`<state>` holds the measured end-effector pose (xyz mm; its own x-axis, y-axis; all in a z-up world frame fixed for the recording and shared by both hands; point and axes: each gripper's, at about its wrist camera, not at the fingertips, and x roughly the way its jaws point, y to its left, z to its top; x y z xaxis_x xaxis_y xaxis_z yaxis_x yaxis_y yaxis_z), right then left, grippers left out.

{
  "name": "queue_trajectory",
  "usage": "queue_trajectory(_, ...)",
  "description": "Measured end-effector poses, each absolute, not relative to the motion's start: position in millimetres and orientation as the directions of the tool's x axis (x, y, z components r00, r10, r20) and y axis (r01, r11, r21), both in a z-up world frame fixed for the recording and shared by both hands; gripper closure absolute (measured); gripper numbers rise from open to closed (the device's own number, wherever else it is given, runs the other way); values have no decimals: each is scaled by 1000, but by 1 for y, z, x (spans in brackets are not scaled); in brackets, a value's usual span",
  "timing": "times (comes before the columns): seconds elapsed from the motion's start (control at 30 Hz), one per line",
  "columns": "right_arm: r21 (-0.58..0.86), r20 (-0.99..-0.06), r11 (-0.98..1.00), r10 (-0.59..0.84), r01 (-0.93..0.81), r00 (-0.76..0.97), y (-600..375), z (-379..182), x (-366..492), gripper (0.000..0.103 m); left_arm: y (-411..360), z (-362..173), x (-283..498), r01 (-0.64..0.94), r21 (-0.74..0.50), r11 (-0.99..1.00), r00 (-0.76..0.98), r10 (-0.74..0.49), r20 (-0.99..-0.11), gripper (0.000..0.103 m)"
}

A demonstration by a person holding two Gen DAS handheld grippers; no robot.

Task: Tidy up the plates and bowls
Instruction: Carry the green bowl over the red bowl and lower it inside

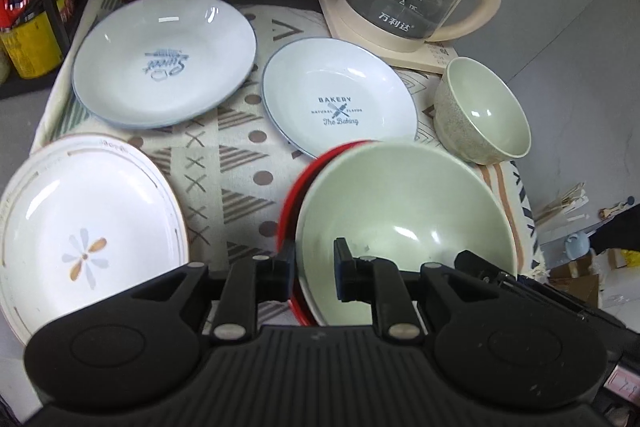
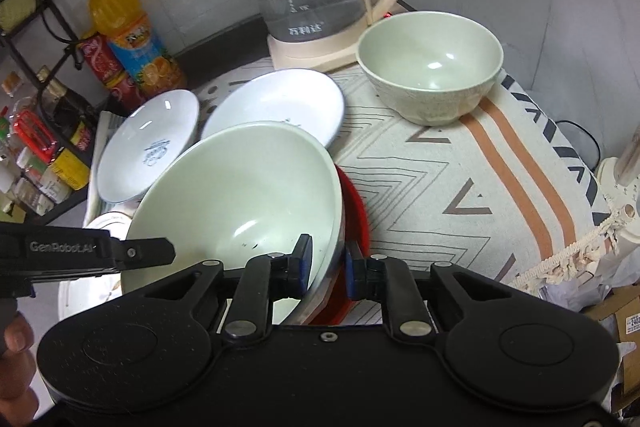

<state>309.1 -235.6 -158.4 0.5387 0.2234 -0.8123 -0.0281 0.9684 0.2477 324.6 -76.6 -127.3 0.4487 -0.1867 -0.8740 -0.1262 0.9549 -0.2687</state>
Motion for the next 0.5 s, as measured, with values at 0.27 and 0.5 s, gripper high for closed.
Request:
queue_trajectory(0.27, 224, -825, 975, 197, -14, 530, -235, -165, 316, 91, -63, -118, 323, -147, -264, 953, 464, -169, -869, 85)
queue_trajectory(0.5, 254, -831, 967, 229, -21, 508, -234, -157, 312, 75, -62, -106, 323, -166, -238, 957, 478, -133, -868, 52)
